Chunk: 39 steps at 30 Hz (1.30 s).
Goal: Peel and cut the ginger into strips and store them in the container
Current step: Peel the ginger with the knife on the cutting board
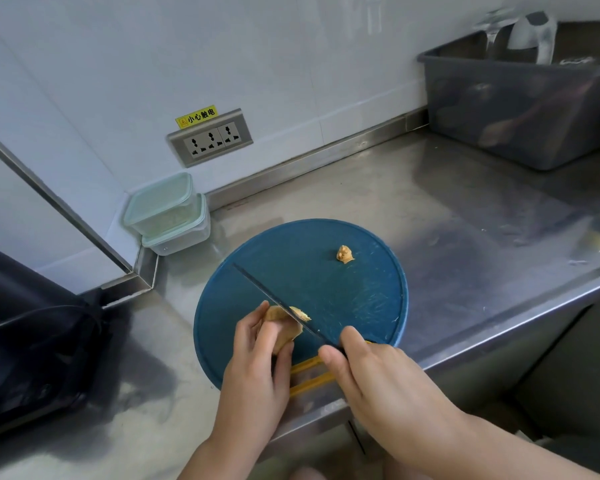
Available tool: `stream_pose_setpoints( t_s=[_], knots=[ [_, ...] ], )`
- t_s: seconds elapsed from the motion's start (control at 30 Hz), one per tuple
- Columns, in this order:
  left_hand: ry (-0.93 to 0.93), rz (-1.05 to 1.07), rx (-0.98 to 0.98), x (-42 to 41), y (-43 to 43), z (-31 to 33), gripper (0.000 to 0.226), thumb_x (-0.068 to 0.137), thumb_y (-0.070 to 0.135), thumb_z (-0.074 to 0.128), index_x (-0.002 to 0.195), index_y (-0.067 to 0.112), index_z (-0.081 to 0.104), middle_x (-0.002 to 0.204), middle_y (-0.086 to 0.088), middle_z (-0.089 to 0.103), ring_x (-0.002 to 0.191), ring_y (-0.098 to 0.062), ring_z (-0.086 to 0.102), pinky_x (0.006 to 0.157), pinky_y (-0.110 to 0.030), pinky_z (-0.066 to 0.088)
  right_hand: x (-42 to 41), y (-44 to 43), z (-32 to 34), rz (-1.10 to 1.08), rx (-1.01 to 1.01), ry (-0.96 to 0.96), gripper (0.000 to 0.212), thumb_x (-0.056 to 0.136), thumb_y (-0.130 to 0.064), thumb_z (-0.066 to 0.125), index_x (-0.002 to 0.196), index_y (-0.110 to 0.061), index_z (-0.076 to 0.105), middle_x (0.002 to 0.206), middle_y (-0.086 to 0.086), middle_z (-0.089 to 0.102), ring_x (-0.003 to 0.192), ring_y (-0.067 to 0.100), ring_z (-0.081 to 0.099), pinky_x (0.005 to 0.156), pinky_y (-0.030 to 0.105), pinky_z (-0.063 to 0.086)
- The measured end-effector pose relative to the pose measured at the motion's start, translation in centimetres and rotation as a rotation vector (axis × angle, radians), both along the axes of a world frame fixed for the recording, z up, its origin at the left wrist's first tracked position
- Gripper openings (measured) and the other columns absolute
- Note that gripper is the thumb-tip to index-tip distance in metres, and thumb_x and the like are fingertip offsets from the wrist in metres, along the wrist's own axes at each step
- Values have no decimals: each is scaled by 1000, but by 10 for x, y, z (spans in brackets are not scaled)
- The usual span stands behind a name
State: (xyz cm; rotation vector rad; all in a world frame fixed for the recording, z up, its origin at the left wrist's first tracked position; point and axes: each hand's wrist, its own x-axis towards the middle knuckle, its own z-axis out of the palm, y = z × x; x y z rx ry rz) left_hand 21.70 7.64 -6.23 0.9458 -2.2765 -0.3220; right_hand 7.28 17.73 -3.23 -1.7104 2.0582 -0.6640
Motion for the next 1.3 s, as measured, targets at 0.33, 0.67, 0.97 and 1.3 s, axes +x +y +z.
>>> stream_pose_setpoints(
  t_s=[0.33, 0.67, 0.97, 1.3],
  knots=[
    [-76, -2, 41, -6, -1, 2, 27, 89, 16, 59, 116, 21, 59, 138, 1, 50, 123, -8, 45, 94, 5, 23, -17, -11, 15, -118, 75, -391, 56, 99, -54, 25, 74, -8, 45, 62, 0, 42, 56, 13, 37, 60, 32, 37],
    [-40, 16, 66, -8, 0, 5, 29, 89, 16, 60, 116, 26, 60, 130, 7, 57, 125, -6, 47, 97, 0, 23, -23, -25, 51, -137, 315, -379, 53, 104, -48, 21, 70, -12, 41, 59, 4, 43, 45, 12, 39, 45, 23, 34],
    [22, -20, 74, -8, -3, 0, 32, 88, 13, 61, 115, 30, 60, 132, 8, 55, 116, 17, 29, 90, 10, 19, -15, -36, 46, -312, 533, -538, 55, 99, -59, 29, 72, -12, 42, 52, 3, 39, 33, 13, 32, 35, 19, 32],
    [54, 2, 114, -2, -3, 2, 36, 85, 10, 67, 114, 28, 61, 131, 7, 55, 115, -11, 54, 90, 4, 26, -1, -51, 40, -345, 584, -567, 55, 98, -60, 29, 79, -11, 45, 54, 4, 41, 35, 14, 34, 39, 21, 33]
  ],
)
